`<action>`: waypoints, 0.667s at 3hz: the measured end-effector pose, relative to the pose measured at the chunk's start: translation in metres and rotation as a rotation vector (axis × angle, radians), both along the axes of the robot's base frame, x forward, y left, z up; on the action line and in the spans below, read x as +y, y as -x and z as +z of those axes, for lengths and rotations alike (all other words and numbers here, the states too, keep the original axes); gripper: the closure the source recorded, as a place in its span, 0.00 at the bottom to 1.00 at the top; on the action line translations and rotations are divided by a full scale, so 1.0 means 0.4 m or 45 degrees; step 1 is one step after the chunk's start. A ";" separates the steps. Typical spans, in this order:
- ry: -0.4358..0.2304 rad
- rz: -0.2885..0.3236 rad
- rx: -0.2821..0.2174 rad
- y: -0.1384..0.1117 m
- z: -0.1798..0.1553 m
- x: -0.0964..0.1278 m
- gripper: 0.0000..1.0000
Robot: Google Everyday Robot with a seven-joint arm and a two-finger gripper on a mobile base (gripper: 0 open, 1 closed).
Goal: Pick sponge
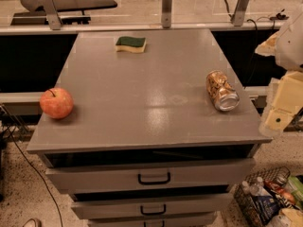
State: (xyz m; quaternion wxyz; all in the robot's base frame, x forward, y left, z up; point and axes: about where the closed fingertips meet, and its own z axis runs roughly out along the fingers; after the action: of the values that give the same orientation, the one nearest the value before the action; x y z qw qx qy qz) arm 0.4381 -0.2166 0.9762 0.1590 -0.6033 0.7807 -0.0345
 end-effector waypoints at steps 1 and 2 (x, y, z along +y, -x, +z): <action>0.000 0.000 0.000 0.000 0.000 0.000 0.00; -0.058 -0.001 -0.080 -0.094 -0.024 0.038 0.00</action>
Offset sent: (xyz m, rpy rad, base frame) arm 0.0795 0.0296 -0.0263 0.1049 -0.1217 -0.0058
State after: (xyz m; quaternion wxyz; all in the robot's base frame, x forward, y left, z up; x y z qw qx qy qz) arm 0.4757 -0.2015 0.9667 0.1971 -0.5978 0.7762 -0.0355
